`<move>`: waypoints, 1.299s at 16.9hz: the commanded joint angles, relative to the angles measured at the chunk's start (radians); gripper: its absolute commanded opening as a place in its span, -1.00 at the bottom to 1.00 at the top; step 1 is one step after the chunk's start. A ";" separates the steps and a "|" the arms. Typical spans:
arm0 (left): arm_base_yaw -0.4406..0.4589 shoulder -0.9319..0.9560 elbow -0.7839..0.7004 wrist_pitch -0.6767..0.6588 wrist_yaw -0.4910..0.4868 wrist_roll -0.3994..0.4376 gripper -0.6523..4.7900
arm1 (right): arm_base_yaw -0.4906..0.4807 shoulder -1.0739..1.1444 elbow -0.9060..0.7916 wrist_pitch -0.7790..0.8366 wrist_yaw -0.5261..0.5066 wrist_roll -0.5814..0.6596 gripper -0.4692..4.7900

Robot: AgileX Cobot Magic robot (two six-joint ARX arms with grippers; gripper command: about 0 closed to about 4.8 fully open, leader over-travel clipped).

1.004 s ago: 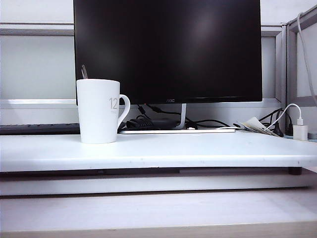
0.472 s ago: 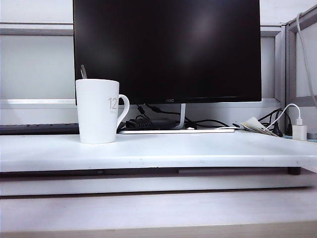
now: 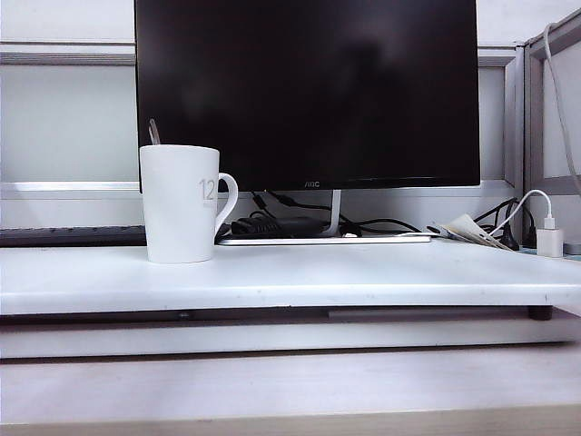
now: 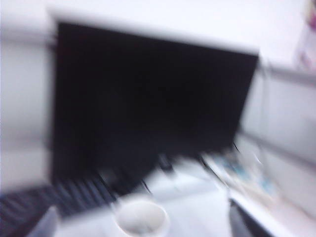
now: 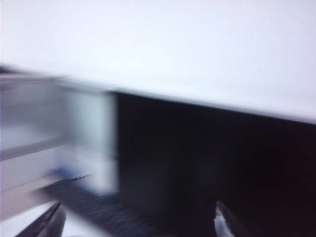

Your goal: Pick up a spoon and stir the liquid in the cup.

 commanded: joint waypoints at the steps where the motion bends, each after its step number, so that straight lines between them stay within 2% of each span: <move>1: -0.062 0.176 0.049 -0.011 0.035 0.002 1.00 | 0.156 0.234 0.107 -0.010 -0.002 -0.016 0.66; 2: -0.108 0.251 0.061 -0.012 -0.005 0.009 1.00 | 0.198 0.330 0.153 -0.011 -0.017 -0.014 0.66; 4: -0.198 0.357 0.064 -0.069 -0.126 0.163 1.00 | 0.264 0.517 0.238 -0.011 -0.099 0.016 0.66; 5: -0.226 0.377 0.064 -0.095 -0.182 0.212 1.00 | 0.278 0.566 0.257 -0.013 -0.130 0.029 0.66; 6: -0.272 0.399 0.064 -0.134 -0.277 0.284 1.00 | 0.296 0.612 0.271 -0.011 -0.166 0.041 0.66; 8: -0.329 0.406 0.064 -0.156 -0.415 0.344 1.00 | 0.340 0.677 0.276 -0.010 -0.174 0.040 0.66; 10: -0.358 0.405 0.064 -0.140 -0.433 0.344 1.00 | 0.366 0.717 0.276 -0.010 -0.199 0.024 0.66; 14: -0.356 0.405 0.064 -0.151 -0.431 0.344 1.00 | 0.409 0.797 0.277 0.034 -0.174 -0.069 0.65; 22: -0.351 0.404 0.064 -0.213 -0.429 0.344 0.95 | 0.408 0.959 0.281 0.291 -0.130 -0.087 0.65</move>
